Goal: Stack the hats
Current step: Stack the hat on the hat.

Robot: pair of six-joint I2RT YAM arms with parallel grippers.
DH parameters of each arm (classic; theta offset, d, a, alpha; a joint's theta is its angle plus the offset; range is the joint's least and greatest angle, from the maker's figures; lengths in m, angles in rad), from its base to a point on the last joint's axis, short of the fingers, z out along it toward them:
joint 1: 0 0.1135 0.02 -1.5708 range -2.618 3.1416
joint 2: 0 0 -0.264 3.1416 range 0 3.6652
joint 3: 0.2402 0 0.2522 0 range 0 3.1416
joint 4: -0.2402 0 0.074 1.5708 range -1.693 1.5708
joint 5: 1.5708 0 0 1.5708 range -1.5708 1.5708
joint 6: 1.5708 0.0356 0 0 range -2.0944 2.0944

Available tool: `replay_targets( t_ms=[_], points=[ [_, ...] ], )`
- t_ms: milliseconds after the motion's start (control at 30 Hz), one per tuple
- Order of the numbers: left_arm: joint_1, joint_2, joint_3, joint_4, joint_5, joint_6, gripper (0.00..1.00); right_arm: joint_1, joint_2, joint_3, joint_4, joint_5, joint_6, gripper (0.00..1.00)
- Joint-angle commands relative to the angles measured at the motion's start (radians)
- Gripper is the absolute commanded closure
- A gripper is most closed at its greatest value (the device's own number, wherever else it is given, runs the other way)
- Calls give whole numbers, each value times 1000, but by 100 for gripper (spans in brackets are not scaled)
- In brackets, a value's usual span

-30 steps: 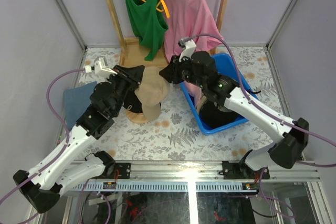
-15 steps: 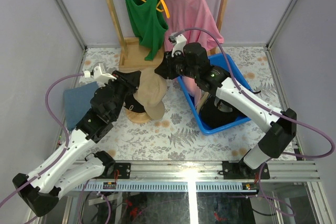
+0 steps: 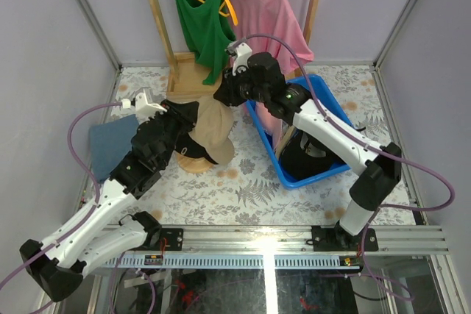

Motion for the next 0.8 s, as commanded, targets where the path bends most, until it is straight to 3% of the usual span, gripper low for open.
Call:
replay_targets(
  t_ms=[0,300,767],
  points=[
    [-2,-19,-10,17,-38,32,100,-63,49,76,2,107,-70,88],
    [-2,-13,-26,-9,-60,38,100,-76,119,121,11,101,-94,88],
    [-2,-142,-116,-101,-210,-2,100,-72,199,184,22,33,-101,88]
  ],
)
